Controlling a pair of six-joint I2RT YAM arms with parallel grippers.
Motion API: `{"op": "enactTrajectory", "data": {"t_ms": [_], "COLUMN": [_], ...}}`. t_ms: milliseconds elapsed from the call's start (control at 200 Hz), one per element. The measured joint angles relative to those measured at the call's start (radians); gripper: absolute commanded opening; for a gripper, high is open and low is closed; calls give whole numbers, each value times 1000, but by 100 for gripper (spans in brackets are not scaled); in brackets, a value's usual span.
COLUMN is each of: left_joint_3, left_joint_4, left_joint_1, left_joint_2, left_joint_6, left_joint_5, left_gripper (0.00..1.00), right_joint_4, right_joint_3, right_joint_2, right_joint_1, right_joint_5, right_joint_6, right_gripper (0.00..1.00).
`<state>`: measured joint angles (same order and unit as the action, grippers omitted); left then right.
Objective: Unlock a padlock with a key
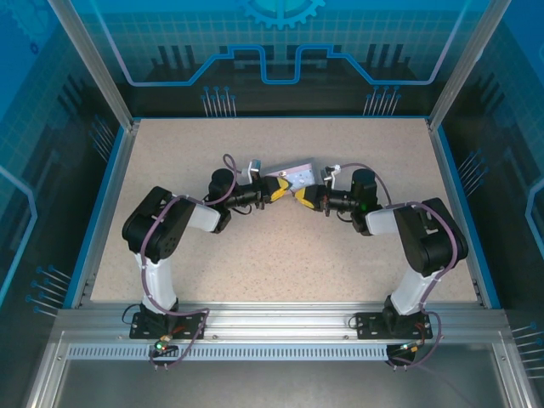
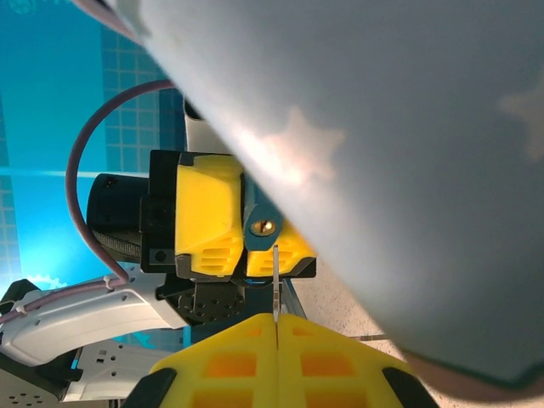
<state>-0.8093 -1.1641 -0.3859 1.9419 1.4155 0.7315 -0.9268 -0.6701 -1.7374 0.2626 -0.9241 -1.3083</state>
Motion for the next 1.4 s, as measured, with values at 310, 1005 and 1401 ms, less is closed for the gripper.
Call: {"op": "enactTrajectory", "data": {"t_ms": [310, 1005, 1401], "left_joint_3": [0, 0, -1], "left_joint_4": [-9, -12, -11], "left_joint_1": [0, 0, 1], "left_joint_2": [3, 5, 5], "left_joint_6": [0, 0, 0], "left_joint_5": [0, 1, 4], "left_gripper": [0, 0, 0], "right_joint_4": [8, 10, 26], "right_joint_3": [0, -27, 5], "right_joint_2": [10, -11, 6], "right_joint_1": [0, -2, -9], "right_joint_5": [1, 7, 6], "right_joint_6": [0, 1, 12], "right_gripper": [0, 0, 0]}}
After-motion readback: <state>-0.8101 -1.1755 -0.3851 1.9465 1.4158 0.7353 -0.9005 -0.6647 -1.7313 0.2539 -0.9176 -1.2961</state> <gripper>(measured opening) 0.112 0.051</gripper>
